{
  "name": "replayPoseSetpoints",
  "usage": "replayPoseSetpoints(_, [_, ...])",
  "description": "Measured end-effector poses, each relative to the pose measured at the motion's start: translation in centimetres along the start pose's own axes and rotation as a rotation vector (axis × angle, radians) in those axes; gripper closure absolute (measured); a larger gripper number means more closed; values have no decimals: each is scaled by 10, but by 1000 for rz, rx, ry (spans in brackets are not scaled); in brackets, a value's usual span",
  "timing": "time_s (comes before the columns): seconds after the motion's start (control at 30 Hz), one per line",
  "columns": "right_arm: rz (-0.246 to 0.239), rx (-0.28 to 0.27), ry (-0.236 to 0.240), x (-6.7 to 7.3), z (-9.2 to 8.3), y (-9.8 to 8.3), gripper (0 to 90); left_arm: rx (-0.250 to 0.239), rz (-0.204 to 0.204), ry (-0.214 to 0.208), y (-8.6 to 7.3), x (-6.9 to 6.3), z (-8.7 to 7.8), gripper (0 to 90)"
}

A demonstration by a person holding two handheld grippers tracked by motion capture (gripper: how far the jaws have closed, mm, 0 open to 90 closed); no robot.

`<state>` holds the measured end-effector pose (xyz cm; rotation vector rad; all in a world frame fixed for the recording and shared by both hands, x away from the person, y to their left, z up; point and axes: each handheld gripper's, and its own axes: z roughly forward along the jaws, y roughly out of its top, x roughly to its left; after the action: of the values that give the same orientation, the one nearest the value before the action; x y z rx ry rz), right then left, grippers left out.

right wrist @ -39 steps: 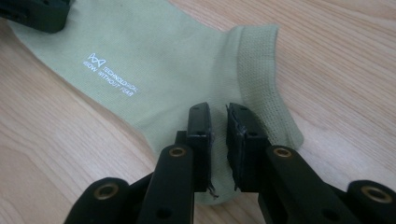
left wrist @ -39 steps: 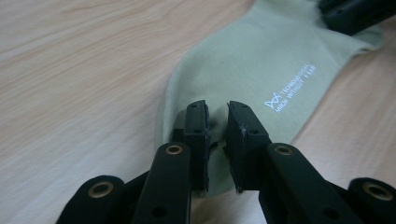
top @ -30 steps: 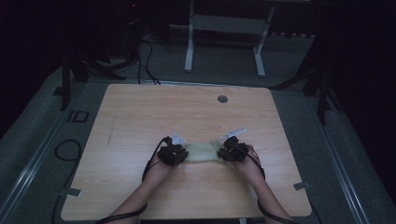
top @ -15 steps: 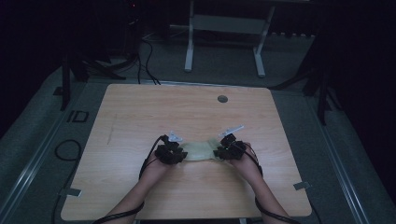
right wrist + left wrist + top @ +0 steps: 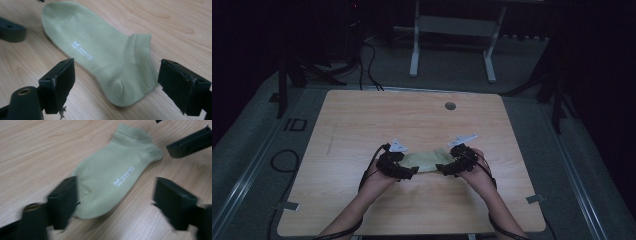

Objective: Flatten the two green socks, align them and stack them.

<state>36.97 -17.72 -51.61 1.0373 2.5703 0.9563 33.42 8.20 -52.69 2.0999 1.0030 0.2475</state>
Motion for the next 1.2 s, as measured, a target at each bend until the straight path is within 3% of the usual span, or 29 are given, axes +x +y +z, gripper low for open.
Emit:
replayPoseSetpoints(0.07, [1, -20, -4, -1, -2, -2, 140, -16, -8, -12, -3, 1, -3, 133])
replayPoseSetpoints(0.2, [26, -84, 6, -5, -8, -6, 140, -22, 10, 25, -9, -1, -6, 62])
replayPoseSetpoints(0.27, [16, -95, -1, -6, -11, -10, 141, -32, 19, 39, -14, 0, -7, 21])
replayPoseSetpoints(0.4, [-9, -109, -13, -8, -13, -18, 140, -83, 3, 37, -23, 3, -12, 21])
replayPoseSetpoints(0.47, [-32, -129, -16, -8, -15, -23, 139, -100, 26, 58, -28, 5, -15, 17])
replayPoseSetpoints(0.67, [-53, -142, -6, -12, -18, -36, 138, -87, 10, 82, -39, 15, -23, 16])
replayPoseSetpoints(0.87, [-34, -146, -19, -20, -23, -50, 139, -95, -18, 113, -55, 24, -33, 17])
replayPoseSetpoints(0.9, [-21, -145, -30, -23, -25, -55, 139, -93, -23, 135, -61, 26, -35, 17])
replayPoseSetpoints(1.2, [14, -145, -78, -38, -38, -78, 137, -89, -15, 157, -82, 25, -52, 17])
